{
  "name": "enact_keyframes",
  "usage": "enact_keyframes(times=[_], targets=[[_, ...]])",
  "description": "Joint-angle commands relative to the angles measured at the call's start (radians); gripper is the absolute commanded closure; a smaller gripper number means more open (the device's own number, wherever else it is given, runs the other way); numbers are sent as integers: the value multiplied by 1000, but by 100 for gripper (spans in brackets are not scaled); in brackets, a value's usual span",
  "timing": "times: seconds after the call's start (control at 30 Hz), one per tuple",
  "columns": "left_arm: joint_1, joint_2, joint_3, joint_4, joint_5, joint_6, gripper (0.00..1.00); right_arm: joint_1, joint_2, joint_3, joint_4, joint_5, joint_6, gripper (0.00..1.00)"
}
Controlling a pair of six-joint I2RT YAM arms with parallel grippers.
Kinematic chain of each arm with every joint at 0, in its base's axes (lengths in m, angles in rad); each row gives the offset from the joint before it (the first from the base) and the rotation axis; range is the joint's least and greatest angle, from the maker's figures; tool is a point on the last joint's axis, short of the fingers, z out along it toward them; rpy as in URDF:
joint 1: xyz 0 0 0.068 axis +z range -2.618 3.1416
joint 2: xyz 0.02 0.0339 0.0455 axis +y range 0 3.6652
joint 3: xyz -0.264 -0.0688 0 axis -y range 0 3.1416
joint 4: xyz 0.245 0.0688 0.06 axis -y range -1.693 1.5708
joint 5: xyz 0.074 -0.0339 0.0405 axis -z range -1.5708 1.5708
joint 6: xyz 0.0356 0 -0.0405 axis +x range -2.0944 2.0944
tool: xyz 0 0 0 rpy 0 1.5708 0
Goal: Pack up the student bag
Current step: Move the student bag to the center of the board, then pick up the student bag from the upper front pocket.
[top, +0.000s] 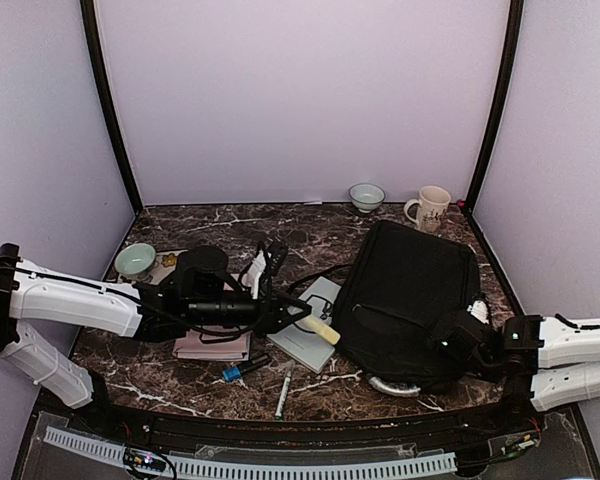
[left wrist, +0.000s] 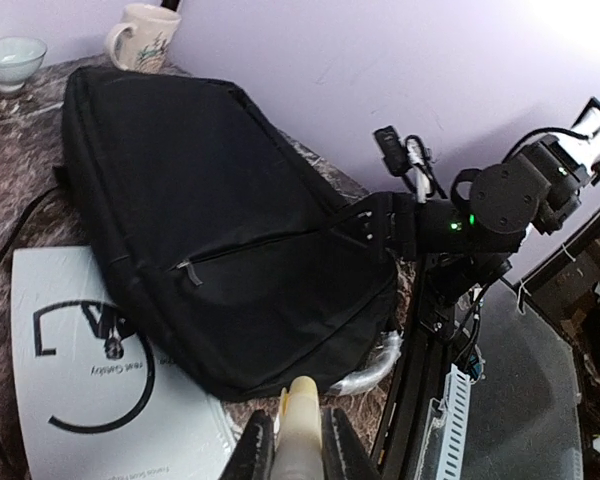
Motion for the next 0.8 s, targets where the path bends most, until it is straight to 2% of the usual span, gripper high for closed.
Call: enact_keyframes(times=[0.0, 0.1, 0.17, 0.3, 0.4, 0.5, 0.63, 0.77], targets=[[-52, 19, 87, -42, -37, 163, 100, -1, 44, -12, 349, -226, -194, 3], [-54, 17, 93, -42, -54, 211, 100, -1, 56, -9, 489, -346, -349, 3], [-53, 14, 93, -49, -66, 234, 100, 0, 55, 26, 496, -365, -497, 3], [-54, 18, 86, -40, -78, 274, 100, -1, 73, 147, 346, -216, -690, 0], [-54, 28, 74, -21, -92, 306, 100, -1, 112, 208, 325, -192, -818, 0], [-54, 39, 57, 25, -112, 329, 100, -1, 188, 270, 304, -211, -888, 0], [-54, 81, 55, 71, -131, 360, 100, -1, 355, 374, 204, -118, -946, 0], [-54, 117, 71, 63, -147, 361, 100, -3, 478, 429, 186, -41, -1015, 0]])
